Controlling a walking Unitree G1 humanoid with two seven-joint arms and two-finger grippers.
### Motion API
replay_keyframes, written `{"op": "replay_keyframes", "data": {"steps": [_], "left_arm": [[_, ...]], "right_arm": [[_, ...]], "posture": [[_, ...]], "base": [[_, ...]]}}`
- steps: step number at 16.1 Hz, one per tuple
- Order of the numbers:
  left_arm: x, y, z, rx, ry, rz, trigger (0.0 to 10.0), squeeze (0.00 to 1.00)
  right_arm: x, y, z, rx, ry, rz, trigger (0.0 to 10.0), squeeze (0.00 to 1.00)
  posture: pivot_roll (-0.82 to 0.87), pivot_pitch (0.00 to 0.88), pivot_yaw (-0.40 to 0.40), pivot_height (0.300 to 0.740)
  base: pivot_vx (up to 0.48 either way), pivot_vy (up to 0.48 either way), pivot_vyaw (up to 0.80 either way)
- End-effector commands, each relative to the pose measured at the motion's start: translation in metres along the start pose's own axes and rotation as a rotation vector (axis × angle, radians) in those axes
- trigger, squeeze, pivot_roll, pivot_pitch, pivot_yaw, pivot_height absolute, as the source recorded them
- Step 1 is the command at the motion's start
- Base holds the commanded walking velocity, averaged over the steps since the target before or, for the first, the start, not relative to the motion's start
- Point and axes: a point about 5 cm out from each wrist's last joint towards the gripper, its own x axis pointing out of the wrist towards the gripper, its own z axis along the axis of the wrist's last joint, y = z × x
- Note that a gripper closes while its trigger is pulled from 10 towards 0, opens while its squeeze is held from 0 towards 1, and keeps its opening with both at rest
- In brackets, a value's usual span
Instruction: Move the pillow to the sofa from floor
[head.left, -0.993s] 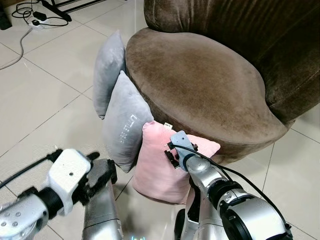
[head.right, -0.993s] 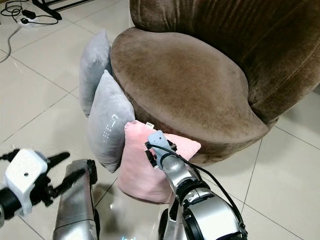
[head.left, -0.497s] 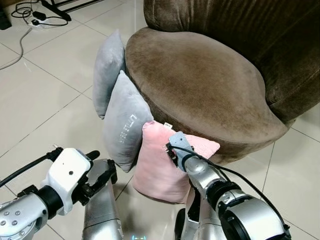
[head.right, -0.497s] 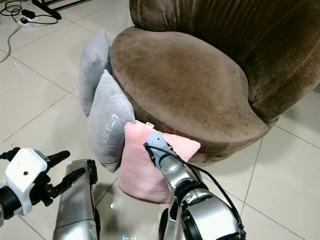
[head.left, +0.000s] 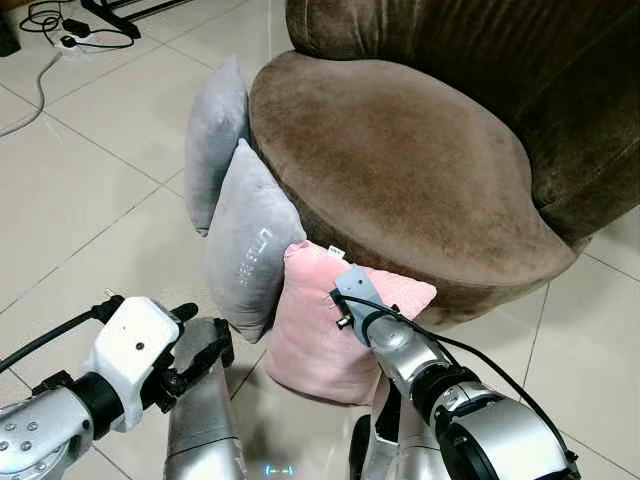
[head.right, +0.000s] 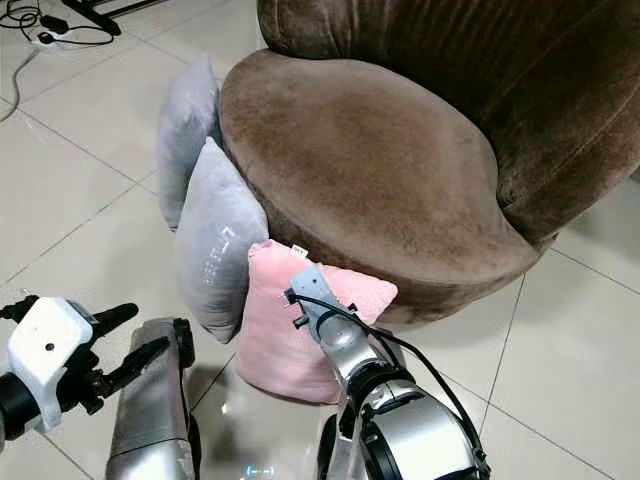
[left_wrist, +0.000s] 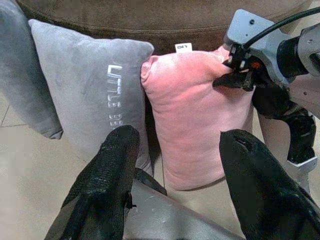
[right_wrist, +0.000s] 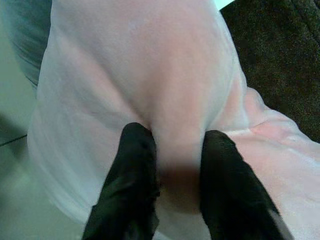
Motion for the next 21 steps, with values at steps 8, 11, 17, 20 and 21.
{"op": "replay_keyframes", "data": {"steps": [8,11,17,20,21], "left_arm": [[-0.005,-0.002,-0.002,0.006,0.035,-0.037,10.0,0.00],[-0.005,-0.002,-0.001,0.008,0.035,-0.038,10.0,0.00],[-0.004,-0.001,-0.002,0.010,0.034,-0.034,10.0,0.00],[-0.002,-0.002,-0.002,0.005,0.021,-0.015,10.0,0.00],[0.000,-0.004,-0.003,-0.007,0.007,0.012,10.0,0.00]], "right_arm": [[-0.002,0.003,-0.011,0.014,0.030,0.027,0.0,0.00],[-0.002,0.003,-0.012,0.018,0.030,0.031,0.0,0.00],[-0.002,0.005,-0.010,0.035,0.018,0.046,0.0,0.00],[-0.002,0.002,-0.009,0.077,-0.015,0.053,0.0,0.00],[-0.003,-0.005,-0.008,0.120,-0.063,0.044,0.0,0.00]], "posture": [[0.35,0.185,-0.113,0.470],[0.35,0.185,-0.113,0.470],[0.35,0.171,-0.115,0.470],[0.34,0.155,-0.120,0.470],[0.31,0.134,-0.123,0.470]], "base": [[0.000,0.000,0.00],[0.000,0.000,0.00],[0.000,0.000,0.00],[0.000,0.000,0.00],[0.000,0.000,0.00]]}}
